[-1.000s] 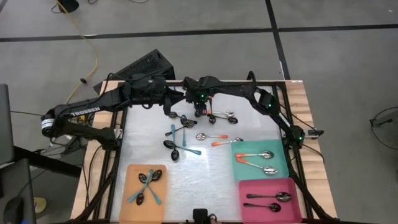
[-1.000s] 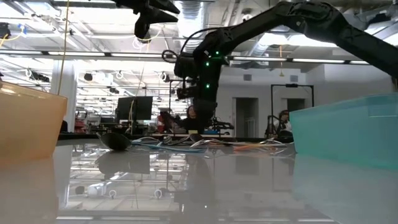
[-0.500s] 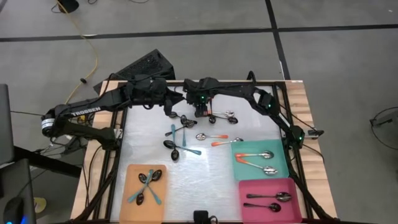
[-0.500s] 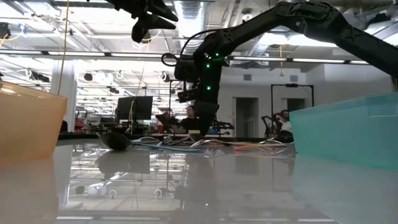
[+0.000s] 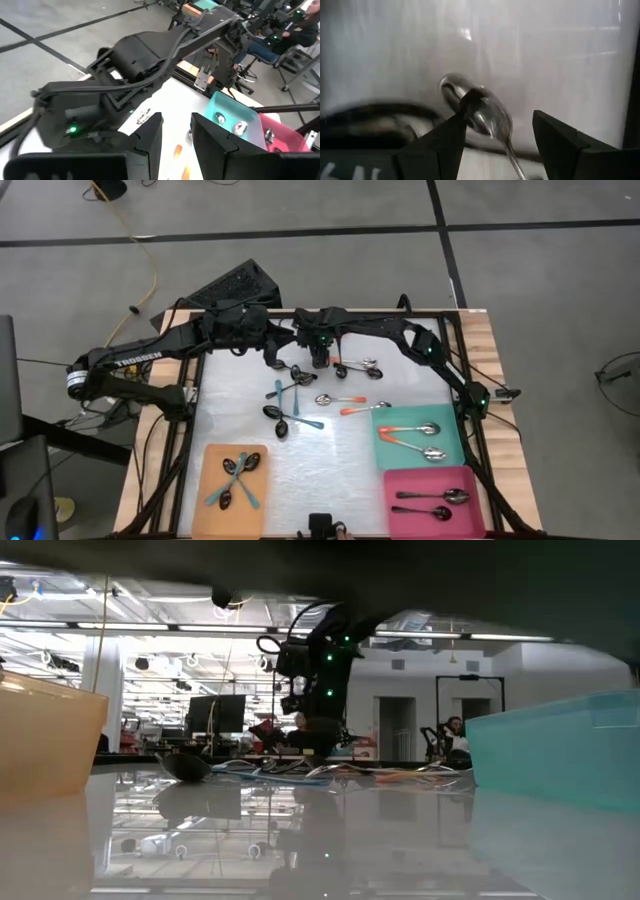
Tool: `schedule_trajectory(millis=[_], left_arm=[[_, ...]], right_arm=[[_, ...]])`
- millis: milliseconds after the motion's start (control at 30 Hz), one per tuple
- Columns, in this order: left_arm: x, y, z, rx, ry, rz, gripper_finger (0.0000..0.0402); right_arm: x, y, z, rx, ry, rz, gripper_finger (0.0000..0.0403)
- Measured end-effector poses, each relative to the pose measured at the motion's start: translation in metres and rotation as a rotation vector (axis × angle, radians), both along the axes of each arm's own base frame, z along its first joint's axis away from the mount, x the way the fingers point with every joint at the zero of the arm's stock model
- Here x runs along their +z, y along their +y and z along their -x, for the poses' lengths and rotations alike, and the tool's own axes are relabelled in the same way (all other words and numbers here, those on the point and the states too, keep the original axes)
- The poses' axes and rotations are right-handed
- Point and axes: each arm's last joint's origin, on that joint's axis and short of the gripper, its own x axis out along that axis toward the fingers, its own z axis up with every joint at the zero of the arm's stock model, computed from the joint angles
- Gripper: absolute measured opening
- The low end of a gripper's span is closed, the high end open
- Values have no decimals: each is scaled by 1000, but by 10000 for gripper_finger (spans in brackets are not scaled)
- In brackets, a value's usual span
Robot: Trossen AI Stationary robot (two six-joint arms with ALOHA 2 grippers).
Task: Sort silverware by color (type)
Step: Put the orange spoon into the blue bin
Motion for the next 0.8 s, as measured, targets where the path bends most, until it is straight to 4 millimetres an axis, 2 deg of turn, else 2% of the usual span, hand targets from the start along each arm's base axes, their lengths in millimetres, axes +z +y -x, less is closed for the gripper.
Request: schedule_trajectory(millis=[233,367,467,667,733,800], left_arm=[[0,1,0,30,6,-16,88],[0,1,0,30,5,-15,88],[0,1,0,31,7,-14,88],[-1,1,1,42,20,-14,88],[-1,1,1,43,19,-14,88],[-1,1,1,43,20,-14,88]], right_arm=[[2,2,-2,-28,-13,18,197],[3,-4,0,-101,-27,35,123],[3,-8,2,-63,-14,42,78],[31,-5,-1,-51,-80,13,10],[41,-5,-1,-44,-105,10,13],[47,-8,1,-34,-90,11,33]])
